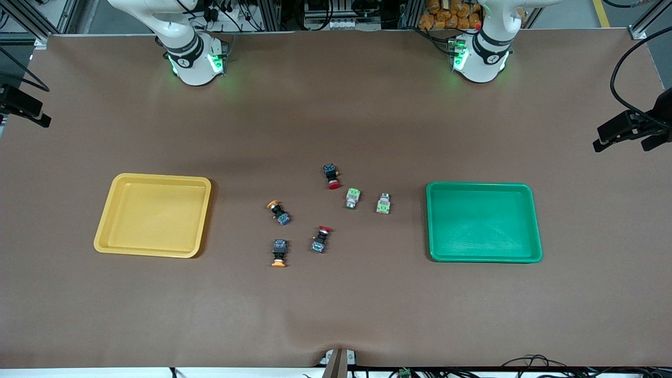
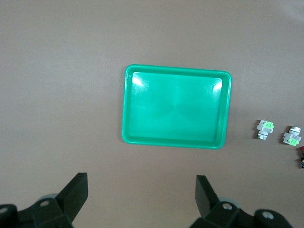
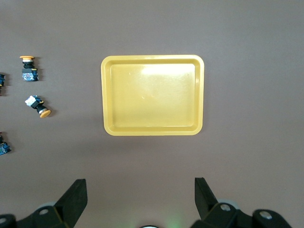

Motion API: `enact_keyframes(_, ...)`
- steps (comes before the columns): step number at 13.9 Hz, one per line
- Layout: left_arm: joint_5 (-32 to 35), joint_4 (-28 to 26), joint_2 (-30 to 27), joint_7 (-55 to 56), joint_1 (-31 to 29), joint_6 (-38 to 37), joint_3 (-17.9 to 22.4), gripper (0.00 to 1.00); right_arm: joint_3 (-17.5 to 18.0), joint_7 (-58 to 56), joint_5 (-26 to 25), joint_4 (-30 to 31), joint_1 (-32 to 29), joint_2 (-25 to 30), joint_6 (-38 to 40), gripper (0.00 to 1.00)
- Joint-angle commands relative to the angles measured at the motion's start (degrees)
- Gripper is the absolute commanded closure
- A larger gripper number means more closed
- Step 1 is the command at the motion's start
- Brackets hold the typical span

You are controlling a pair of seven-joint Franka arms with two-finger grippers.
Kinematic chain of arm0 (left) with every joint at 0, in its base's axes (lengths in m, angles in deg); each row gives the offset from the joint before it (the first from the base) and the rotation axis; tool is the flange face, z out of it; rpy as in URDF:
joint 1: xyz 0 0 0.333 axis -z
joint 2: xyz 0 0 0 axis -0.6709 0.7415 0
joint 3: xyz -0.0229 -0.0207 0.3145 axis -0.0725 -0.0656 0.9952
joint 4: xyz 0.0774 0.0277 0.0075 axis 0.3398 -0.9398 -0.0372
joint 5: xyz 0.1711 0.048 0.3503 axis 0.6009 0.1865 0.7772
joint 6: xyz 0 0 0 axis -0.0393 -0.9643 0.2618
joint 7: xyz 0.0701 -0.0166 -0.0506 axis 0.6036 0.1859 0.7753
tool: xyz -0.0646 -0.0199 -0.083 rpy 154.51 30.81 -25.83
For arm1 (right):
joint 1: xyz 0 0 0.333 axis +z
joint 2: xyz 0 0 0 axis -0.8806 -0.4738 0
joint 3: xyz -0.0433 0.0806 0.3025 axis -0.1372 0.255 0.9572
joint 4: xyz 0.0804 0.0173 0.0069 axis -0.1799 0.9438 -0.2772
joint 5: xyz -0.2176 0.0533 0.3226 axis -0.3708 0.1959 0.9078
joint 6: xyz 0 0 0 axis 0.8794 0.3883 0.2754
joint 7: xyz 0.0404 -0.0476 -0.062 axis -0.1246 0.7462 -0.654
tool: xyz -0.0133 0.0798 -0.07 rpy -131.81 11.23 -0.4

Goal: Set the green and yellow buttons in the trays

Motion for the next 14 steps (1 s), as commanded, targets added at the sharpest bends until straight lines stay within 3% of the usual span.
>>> enact_keyframes(1, 0.27, 0.54, -0.03, -1.23, 0.06, -1.66, 0.14, 0.00, 0.20, -0.32, -0.12, -0.41, -0.03, 0.04, 0.96, 0.00)
enact_keyframes(10, 0.97, 0.45, 1.46, -0.88, 0.58, -4.48, 0.14, 0.00, 0.20, -0.41, -0.21, -0.32, 0.15, -0.05, 1.31, 0.00)
enact_keyframes(14, 1.15, 0.45, 5.14, 0.61, 1.02, -4.39, -0.04, 0.00, 0.20, -0.50, -0.20, -0.32, 0.24, -0.40, 1.40, 0.00)
